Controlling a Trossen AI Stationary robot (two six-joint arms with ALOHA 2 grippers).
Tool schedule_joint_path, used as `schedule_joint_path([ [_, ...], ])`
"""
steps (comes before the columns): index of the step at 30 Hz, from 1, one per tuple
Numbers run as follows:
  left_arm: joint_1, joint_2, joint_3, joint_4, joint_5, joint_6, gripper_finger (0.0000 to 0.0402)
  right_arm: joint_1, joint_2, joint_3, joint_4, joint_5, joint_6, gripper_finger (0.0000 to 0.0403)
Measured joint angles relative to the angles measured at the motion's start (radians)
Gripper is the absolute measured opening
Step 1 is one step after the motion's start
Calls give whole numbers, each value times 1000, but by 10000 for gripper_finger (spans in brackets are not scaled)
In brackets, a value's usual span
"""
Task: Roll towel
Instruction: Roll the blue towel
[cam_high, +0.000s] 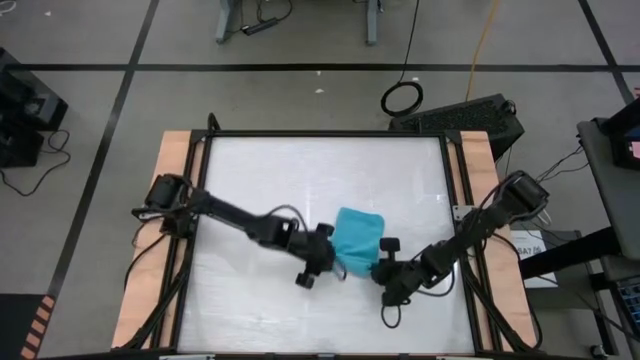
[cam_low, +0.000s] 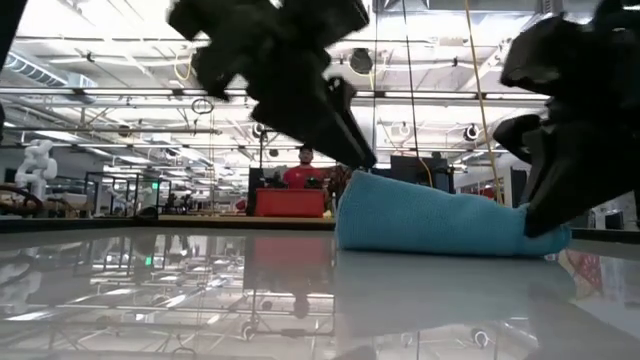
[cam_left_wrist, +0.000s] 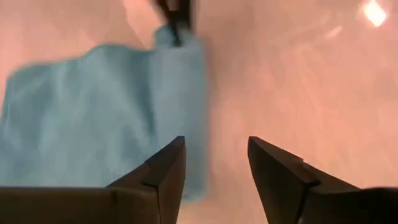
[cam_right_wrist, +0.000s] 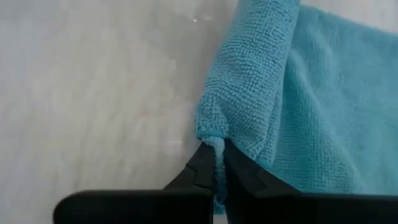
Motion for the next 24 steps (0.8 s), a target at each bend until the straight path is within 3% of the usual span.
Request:
schedule_joint_path([
  [6, -123, 50, 1, 50, -299, 226, 180, -51, -20, 1, 9, -138, 60, 3],
  [8, -144, 75, 0, 93, -345, 312, 180, -58, -21, 1, 15, -161, 64, 3],
  [24, -120, 152, 1, 168, -400, 568, 180, -54, -24, 3, 49, -193, 91, 4],
])
